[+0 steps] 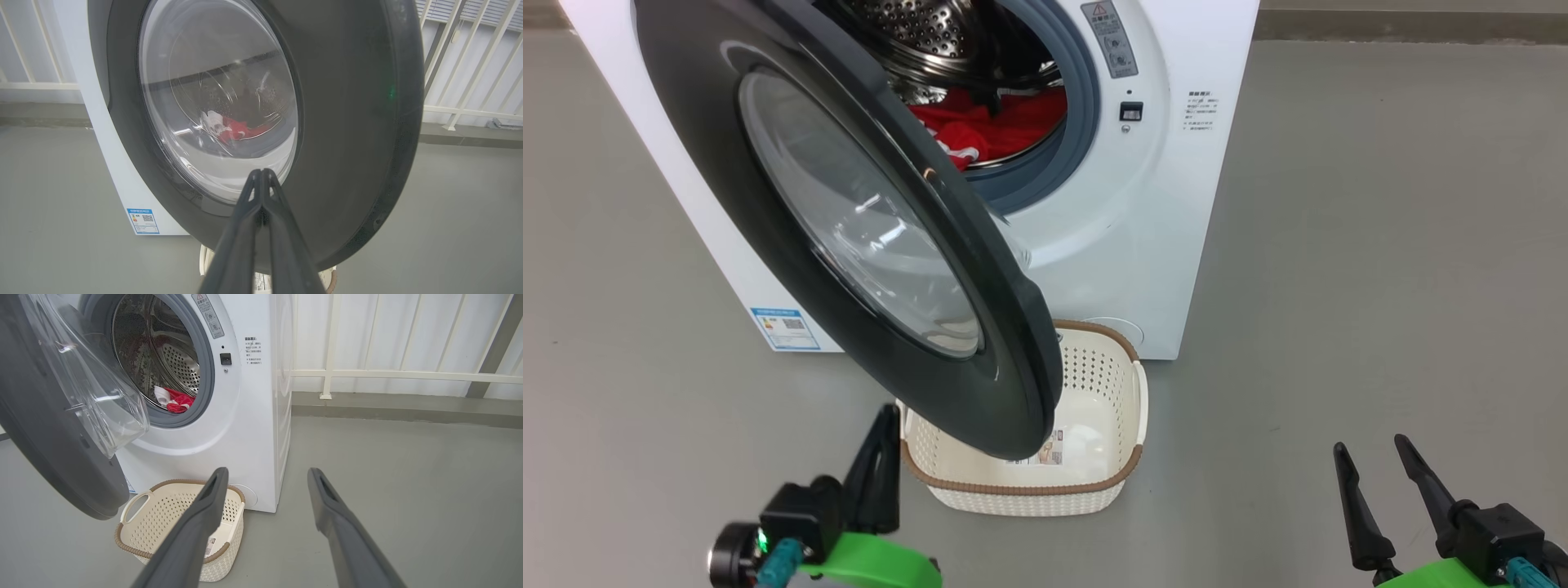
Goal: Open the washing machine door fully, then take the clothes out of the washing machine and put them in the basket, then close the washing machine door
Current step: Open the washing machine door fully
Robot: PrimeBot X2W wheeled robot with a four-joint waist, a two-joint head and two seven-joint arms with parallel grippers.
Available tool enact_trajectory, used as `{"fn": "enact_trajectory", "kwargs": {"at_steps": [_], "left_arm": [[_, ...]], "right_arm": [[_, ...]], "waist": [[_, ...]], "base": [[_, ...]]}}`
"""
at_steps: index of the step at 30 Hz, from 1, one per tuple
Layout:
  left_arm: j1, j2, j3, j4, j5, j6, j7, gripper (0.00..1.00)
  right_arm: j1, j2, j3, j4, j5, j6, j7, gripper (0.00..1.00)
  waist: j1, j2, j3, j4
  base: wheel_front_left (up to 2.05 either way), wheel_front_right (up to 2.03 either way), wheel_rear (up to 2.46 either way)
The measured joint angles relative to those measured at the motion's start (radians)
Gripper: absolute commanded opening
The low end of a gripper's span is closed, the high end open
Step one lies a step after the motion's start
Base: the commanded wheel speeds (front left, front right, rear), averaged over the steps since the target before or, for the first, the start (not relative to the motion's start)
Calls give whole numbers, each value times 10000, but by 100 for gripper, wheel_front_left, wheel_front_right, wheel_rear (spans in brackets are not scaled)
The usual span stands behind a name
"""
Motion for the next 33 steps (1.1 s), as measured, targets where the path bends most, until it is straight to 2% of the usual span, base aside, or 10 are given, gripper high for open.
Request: {"fn": "enact_trajectory", "kwargs": {"at_steps": [11,14,18,22,27,29,33], "left_arm": [[-1491,-4,224,-2821,128,316,-4,0],[-1907,-2,-21,-3515,217,397,-33,0],[-2367,-6,-895,-4027,130,573,-42,0],[-2613,-4,-1948,-3891,-483,826,-42,0],[-2894,2,-3298,-2884,-1647,1106,-10,0],[-2933,0,-3661,-2454,-2522,1294,138,0],[-3145,13,-4136,-1436,-3423,1574,155,0]], "right_arm": [[-4,4,13,33,54,0,0,100],[-5,6,15,36,54,0,0,100],[-6,10,17,44,56,0,0,100],[-11,10,48,92,69,0,0,100],[-57,10,171,121,71,0,0,100],[-87,10,196,163,71,0,0,100],[-126,10,224,199,104,0,0,100]], "waist": [[0,0,-5,-74],[0,0,4,-148],[0,0,53,-231],[0,0,121,-326],[0,0,252,-471],[-1,0,297,-538],[0,0,385,-655]], "base": [[0,0,0],[0,0,0],[0,0,0],[0,0,0],[0,0,0],[0,0,0],[0,0,0]]}}
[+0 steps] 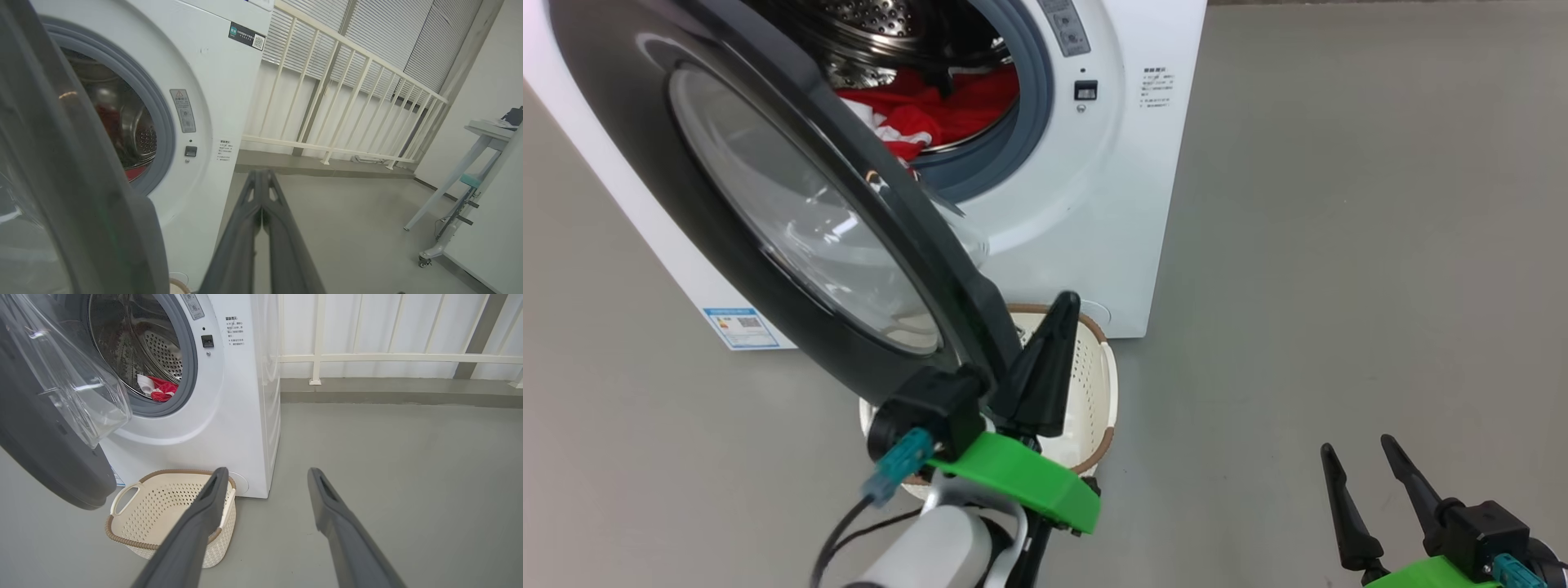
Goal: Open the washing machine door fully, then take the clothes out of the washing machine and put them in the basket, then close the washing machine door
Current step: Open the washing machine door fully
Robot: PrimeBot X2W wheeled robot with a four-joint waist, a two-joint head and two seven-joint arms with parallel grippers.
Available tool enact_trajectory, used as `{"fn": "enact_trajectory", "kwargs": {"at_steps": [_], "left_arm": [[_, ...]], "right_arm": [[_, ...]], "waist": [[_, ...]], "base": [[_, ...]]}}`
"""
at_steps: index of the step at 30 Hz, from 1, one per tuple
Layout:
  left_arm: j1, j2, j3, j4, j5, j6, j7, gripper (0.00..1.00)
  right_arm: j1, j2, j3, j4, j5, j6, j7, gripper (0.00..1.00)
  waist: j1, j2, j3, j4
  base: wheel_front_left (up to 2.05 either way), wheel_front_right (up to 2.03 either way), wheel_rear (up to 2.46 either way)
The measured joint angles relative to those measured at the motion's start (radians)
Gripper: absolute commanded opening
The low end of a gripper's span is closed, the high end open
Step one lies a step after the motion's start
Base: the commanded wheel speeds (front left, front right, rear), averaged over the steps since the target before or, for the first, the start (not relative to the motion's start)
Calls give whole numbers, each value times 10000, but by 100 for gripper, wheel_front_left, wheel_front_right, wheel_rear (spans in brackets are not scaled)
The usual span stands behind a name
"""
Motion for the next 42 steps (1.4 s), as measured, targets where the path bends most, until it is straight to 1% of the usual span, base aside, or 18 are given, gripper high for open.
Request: {"fn": "enact_trajectory", "kwargs": {"at_steps": [4,10,18,25,31,40,42], "left_arm": [[-407,-2,-454,1051,-395,240,84,0],[-920,-4,-811,2211,-644,554,79,0],[-1181,-13,-957,2968,-1131,669,-23,0],[-1178,-157,-978,3223,-1198,669,-102,0],[-1030,-165,-865,3078,-1097,650,-111,0],[-181,349,-800,2144,-717,686,-115,0],[-5,485,-828,1918,-593,821,-115,0]], "right_arm": [[-30,0,10,21,10,0,0,100],[-208,0,8,40,198,0,0,100],[-236,0,-8,117,232,0,0,100],[-236,0,-36,111,247,0,0,100],[-240,0,-46,113,299,0,0,100],[-242,0,-146,117,297,0,0,100],[-243,0,-146,119,297,0,0,100]], "waist": [[0,0,99,-72],[0,0,224,-149],[0,0,267,-111],[0,0,250,35],[0,0,258,121],[0,0,264,305],[0,0,260,350]], "base": [[0,0,0],[0,0,0],[0,0,0],[0,0,0],[0,0,0],[0,0,0],[0,0,0]]}}
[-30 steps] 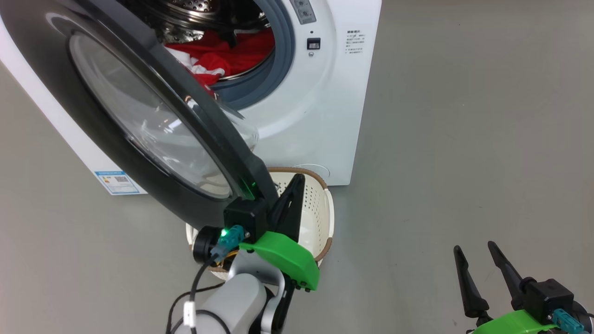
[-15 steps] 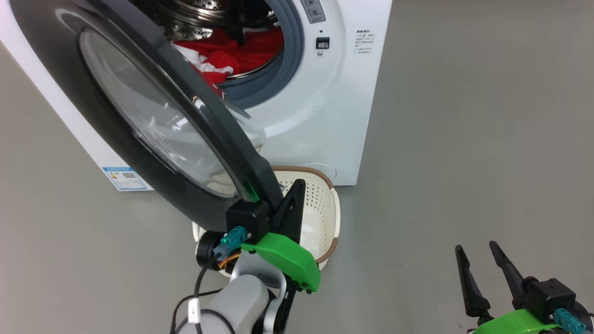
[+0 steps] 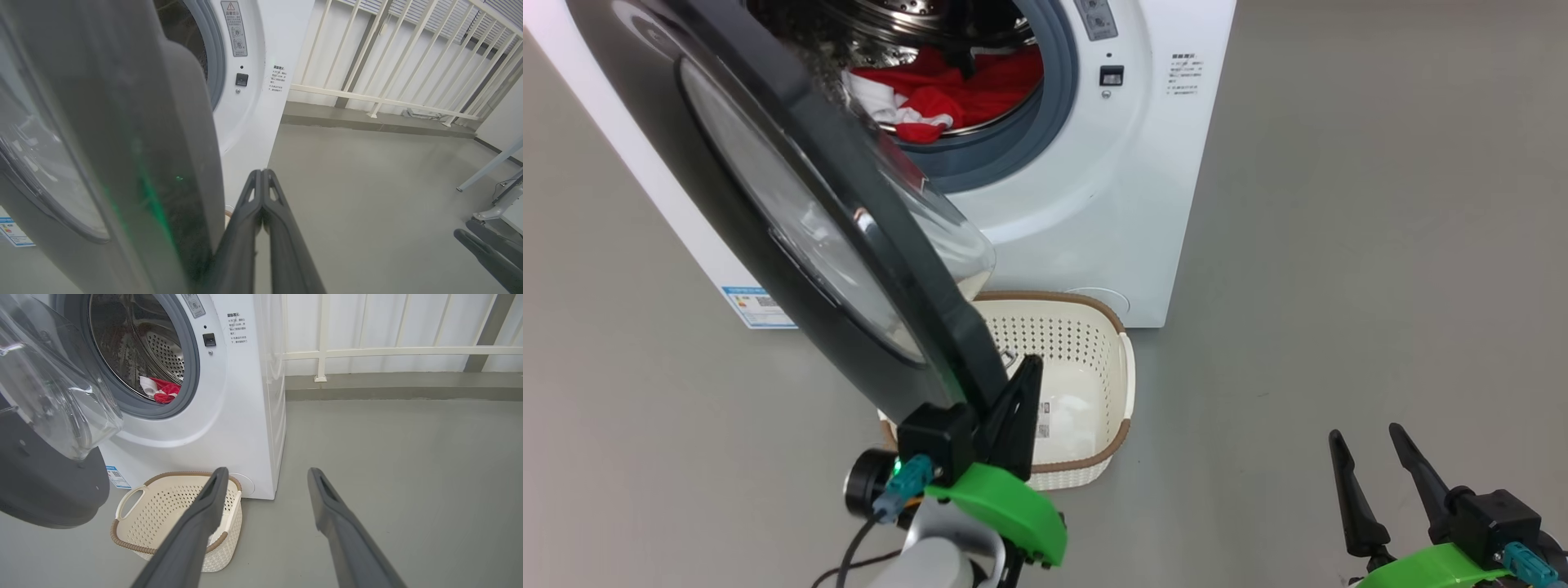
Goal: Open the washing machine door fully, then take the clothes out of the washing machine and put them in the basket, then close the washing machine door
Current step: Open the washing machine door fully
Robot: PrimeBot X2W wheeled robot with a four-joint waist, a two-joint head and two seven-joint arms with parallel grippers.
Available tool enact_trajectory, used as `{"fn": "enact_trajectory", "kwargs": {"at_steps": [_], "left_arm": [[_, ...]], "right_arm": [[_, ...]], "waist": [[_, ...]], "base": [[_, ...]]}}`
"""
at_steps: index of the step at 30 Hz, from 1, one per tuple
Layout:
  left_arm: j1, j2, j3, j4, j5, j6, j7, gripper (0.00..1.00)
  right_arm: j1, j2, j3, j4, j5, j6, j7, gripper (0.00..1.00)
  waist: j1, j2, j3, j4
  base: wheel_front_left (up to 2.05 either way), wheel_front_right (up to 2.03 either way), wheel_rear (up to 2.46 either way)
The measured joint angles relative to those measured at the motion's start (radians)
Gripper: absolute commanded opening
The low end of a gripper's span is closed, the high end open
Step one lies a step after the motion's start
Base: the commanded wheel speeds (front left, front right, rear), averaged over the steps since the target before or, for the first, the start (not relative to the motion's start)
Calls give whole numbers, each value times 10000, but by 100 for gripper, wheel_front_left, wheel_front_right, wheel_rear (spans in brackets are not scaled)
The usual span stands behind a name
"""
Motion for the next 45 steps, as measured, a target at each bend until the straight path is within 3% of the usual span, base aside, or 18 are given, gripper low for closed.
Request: {"fn": "enact_trajectory", "kwargs": {"at_steps": [28,35,45], "left_arm": [[2885,2336,773,-3352,182,2134,211,0],[3236,2744,1308,-3630,79,2491,209,0],[3846,3269,2562,-3737,-113,2665,92,0]], "right_arm": [[8,0,0,63,-6,0,0,100],[8,0,-10,54,-6,0,0,100],[7,0,-79,40,-77,0,0,100]], "waist": [[0,0,-324,593],[0,0,-286,688],[1,0,-240,764]], "base": [[0,0,0],[0,0,0],[0,0,0]]}}
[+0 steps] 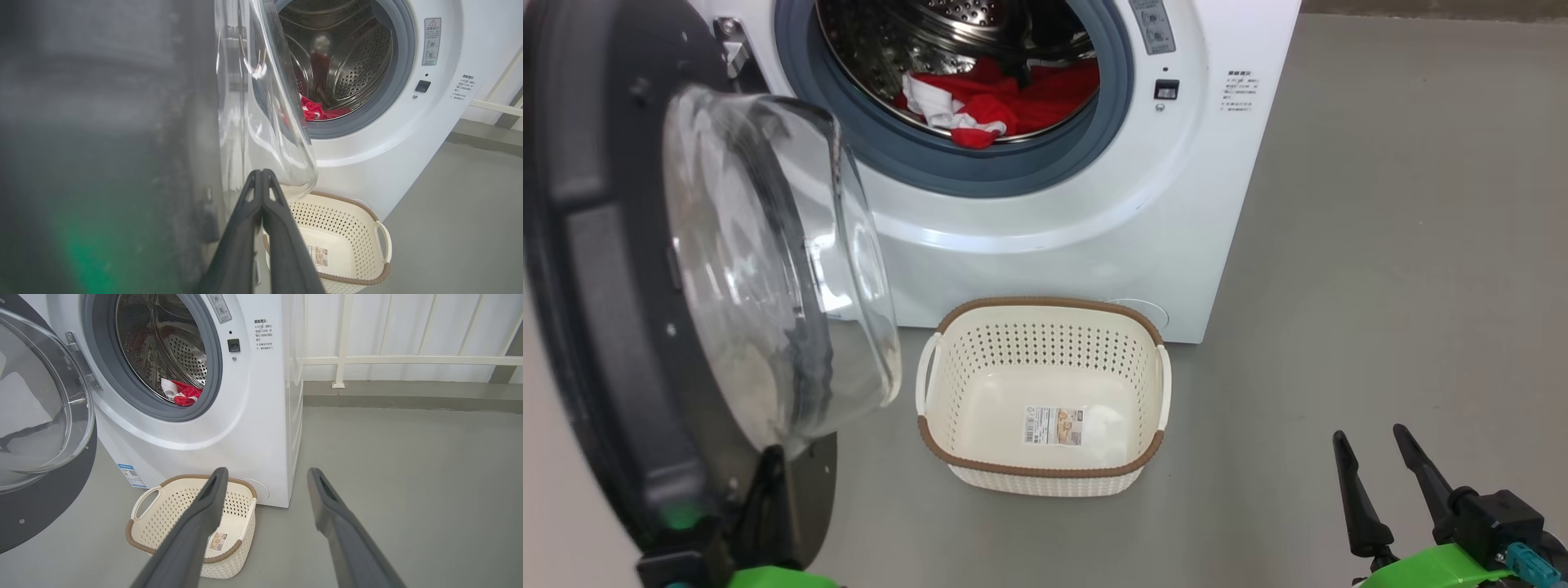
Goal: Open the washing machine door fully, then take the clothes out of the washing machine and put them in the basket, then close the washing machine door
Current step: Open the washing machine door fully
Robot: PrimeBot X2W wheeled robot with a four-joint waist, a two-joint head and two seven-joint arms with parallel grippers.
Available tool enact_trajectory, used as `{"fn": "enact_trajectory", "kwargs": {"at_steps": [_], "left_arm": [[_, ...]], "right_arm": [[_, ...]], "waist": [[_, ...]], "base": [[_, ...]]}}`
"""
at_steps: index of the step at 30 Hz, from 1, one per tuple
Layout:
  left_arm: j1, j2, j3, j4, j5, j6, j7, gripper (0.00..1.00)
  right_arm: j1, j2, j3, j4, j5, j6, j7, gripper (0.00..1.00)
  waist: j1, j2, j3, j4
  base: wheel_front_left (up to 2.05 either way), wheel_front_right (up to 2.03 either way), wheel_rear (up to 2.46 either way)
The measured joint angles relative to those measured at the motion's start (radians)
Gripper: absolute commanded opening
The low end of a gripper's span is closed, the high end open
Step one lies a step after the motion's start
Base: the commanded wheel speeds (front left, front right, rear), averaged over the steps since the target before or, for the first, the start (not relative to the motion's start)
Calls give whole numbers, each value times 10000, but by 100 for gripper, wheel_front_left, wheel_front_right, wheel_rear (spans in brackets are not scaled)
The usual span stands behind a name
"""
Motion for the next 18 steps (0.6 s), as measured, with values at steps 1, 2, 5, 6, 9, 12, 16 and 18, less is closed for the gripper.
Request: {"fn": "enact_trajectory", "kwargs": {"at_steps": [1,2,5,6,9,12,16,18], "left_arm": [[55,21,150,-10,0,0,-8,0],[124,48,274,-12,0,0,-36,0],[347,75,683,-63,0,0,-75,0],[405,96,803,-67,0,-4,-75,0],[575,125,1244,-115,-88,-105,-77,0],[698,115,1827,-102,-94,-293,-86,0],[863,65,2661,48,-79,-598,-88,0],[920,-10,3066,176,-40,-744,-88,0]], "right_arm": [[0,0,0,-6,0,0,0,100],[0,0,-4,-8,0,0,0,100],[-2,0,-15,-19,0,0,0,100],[-3,0,-23,-25,0,0,0,100],[-8,0,-56,-59,0,0,0,100],[-18,0,-77,-81,-2,0,0,100],[-163,-2,-104,-146,-6,0,0,100],[-191,0,-113,-174,-36,0,0,100]], "waist": [[0,0,14,4],[-1,0,33,8],[-1,0,104,7],[0,0,130,8],[0,0,227,16],[-1,0,325,34],[0,0,460,59],[0,0,529,72]], "base": [[0,0,0],[0,0,0],[0,0,0],[0,0,0],[0,0,0],[0,0,0],[0,0,0],[0,0,0]]}}
